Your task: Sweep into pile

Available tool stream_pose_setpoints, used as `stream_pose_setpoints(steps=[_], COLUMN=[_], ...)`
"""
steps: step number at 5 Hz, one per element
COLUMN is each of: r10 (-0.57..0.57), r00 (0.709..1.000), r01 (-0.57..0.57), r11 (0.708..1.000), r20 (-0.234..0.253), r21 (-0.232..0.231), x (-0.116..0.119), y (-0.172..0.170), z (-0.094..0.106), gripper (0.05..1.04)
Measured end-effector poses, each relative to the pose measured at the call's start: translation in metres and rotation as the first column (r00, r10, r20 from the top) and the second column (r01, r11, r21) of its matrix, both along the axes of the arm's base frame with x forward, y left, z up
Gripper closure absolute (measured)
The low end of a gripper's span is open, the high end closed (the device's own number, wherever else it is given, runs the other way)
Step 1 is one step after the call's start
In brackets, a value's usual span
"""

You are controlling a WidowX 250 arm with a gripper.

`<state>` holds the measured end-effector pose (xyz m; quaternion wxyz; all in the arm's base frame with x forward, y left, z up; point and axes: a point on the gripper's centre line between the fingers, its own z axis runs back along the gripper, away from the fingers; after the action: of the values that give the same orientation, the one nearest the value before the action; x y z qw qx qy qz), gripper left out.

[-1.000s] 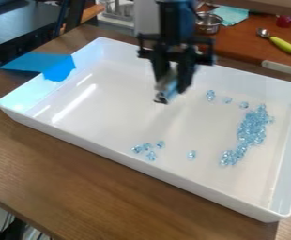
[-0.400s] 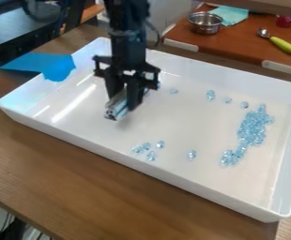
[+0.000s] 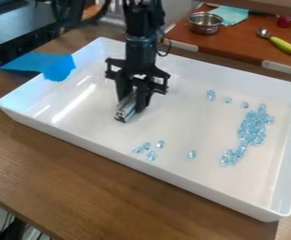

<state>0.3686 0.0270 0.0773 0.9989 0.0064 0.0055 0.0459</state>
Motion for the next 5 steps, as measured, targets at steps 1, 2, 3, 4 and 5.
stream_pose_setpoints(steps=[1, 2, 3, 4, 5], r10=[0.003, -0.007, -0.048, -0.091, -0.083], r00=[0.999, 0.998, 0.996, 0.992, 0.992], r01=[-0.003, 0.006, 0.047, 0.089, 0.081], r11=[1.000, 1.000, 0.999, 0.996, 0.996], r20=[-0.033, -0.065, -0.068, -0.090, -0.097], r21=[-0.001, -0.008, -0.017, -0.025, -0.023], x=[0.015, 0.020, 0.019, 0.015, 0.017], y=[-0.008, -0.027, -0.059, -0.078, -0.090], z=[0.001, 0.001, 0.002, 0.002, 0.002], gripper=[0.705, 0.705, 0.705, 0.705, 0.705])
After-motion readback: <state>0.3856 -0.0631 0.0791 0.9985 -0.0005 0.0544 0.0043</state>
